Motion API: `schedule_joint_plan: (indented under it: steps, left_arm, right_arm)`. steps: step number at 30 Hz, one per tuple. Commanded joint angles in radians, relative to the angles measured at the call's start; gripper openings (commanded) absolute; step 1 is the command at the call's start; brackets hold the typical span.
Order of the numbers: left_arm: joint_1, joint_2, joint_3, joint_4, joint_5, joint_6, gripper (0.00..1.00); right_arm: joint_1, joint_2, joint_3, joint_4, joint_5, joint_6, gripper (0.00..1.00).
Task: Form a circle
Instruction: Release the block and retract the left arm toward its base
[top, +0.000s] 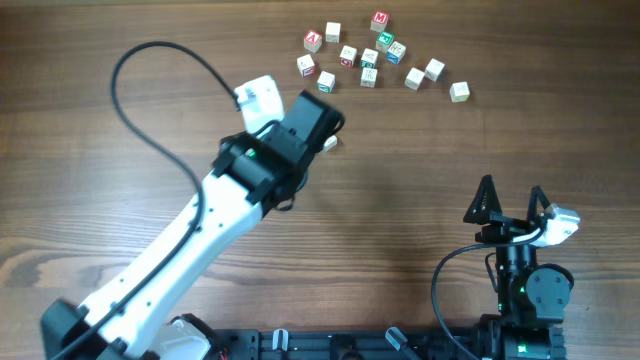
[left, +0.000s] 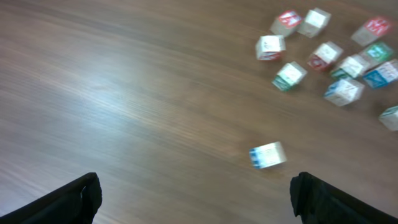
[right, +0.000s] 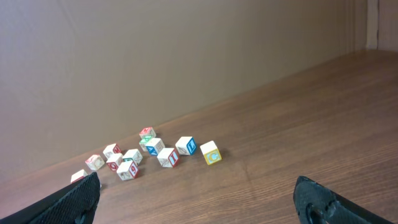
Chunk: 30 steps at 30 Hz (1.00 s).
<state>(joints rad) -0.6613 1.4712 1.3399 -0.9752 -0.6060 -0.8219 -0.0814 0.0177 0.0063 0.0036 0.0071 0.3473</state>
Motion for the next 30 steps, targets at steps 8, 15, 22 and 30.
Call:
schedule_joint_plan:
  steps: [8, 15, 22, 30]
  left_arm:
    - [-0.002, -0.209, -0.003, -0.502, -0.149, -0.156, 1.0]
    - [-0.002, -0.311, -0.003, -0.71, -0.127, -0.232, 1.0]
    - [-0.002, -0.379, -0.006, -0.709, 0.025, -0.226, 1.0]
    - [-0.002, -0.376, -0.006, -0.709, 0.046, -0.227, 1.0]
  right_arm:
    - [0.002, -0.002, -0.001, 0.003, -0.007, 0.0, 1.0]
    - [0.002, -0.002, -0.001, 0.003, -0.007, 0.0, 1.0]
    - [0.002, -0.002, -0.001, 0.003, -0.007, 0.0, 1.0]
    - [0.002, -0.002, -0.001, 0.003, -0.007, 0.0, 1.0]
